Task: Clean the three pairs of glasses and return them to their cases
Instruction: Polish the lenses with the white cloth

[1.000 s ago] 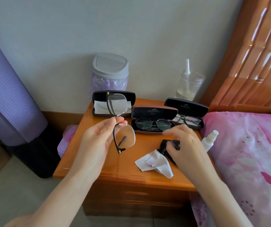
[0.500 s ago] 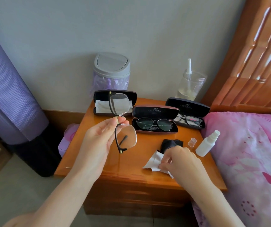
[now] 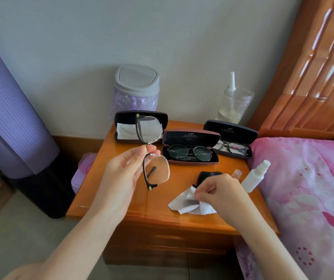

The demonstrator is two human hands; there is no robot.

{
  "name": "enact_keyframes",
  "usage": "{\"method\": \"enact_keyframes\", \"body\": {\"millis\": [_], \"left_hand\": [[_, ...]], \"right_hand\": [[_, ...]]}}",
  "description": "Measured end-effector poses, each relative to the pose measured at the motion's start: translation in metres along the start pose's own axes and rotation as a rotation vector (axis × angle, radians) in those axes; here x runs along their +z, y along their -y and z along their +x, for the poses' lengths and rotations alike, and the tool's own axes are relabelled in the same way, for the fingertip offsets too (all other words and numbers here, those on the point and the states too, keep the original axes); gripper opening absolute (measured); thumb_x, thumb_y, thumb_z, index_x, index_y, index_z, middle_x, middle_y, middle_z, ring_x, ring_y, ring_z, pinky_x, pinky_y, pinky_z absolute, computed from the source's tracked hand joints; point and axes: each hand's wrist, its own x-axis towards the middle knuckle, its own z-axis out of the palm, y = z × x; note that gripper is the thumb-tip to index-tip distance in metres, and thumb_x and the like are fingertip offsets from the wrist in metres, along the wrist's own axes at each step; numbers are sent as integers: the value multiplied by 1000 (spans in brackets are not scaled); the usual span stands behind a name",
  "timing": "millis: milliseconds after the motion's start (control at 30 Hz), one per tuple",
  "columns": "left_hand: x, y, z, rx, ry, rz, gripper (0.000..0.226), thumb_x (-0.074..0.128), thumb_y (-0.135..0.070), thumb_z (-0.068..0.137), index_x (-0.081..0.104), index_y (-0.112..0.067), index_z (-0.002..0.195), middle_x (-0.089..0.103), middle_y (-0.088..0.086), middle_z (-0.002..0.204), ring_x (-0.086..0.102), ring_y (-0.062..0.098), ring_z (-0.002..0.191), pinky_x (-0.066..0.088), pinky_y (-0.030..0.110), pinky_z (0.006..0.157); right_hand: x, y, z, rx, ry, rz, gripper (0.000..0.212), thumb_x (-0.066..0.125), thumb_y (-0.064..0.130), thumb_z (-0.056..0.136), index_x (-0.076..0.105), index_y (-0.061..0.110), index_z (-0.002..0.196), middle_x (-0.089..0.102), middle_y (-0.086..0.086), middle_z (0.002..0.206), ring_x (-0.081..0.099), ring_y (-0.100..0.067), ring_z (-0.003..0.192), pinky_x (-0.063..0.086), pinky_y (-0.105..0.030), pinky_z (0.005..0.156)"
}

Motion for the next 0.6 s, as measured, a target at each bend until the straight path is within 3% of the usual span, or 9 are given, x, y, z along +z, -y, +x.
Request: {"method": "enact_keyframes", "body": {"millis": [67, 167, 267, 367, 500, 600], "left_hand": [[1, 0, 0, -2, -1, -21, 20, 52, -26, 87, 70, -19, 89, 76, -8, 87, 68, 15, 102, 48, 23, 87], [2, -1, -1, 3, -3, -28, 19, 53, -27, 85, 70, -20, 88, 76, -9, 86, 67, 16, 102, 47, 25, 89], [4, -1, -3, 12, 11, -47, 20, 51, -24, 89, 71, -19, 89, 76, -7, 86, 69, 13, 99, 48, 23, 88], [6, -2, -5, 19, 25, -52, 21, 49, -23, 91, 70, -19, 88, 76, -8, 85, 70, 8, 94, 52, 13, 77], [7, 0, -7, 17, 49, -40, 23, 49, -24, 92, 71, -19, 90, 75, -6, 87, 69, 6, 92, 53, 11, 73], [9, 3, -7, 21, 67, -33, 23, 49, -25, 91, 70, -18, 94, 75, -4, 89, 69, 6, 93, 53, 13, 76]], "right_hand": [[-1, -3, 0, -41, -130, 100, 25, 67, 22, 87, 58, 37, 69, 62, 16, 77, 61, -8, 81, 43, -19, 63], [-3, -1, 4, -59, -224, 238, 5, 54, 21, 95, 58, 22, 92, 62, 5, 75, 58, -6, 68, 36, -13, 52], [-3, 4, 8, -18, -207, 403, 17, 46, 25, 99, 53, 15, 110, 60, -1, 74, 59, -10, 69, 49, -19, 56], [-5, 14, 5, 0, -222, 578, 16, 46, 26, 98, 53, 16, 110, 64, -8, 86, 64, -22, 84, 57, -42, 77], [-11, 29, -2, -86, -228, 816, 12, 44, 25, 99, 55, 22, 98, 64, -9, 85, 65, -26, 81, 56, -45, 75], [-13, 42, -8, -196, -220, 897, 15, 43, 25, 99, 55, 17, 99, 63, -9, 84, 65, -28, 81, 55, -43, 72]]}}
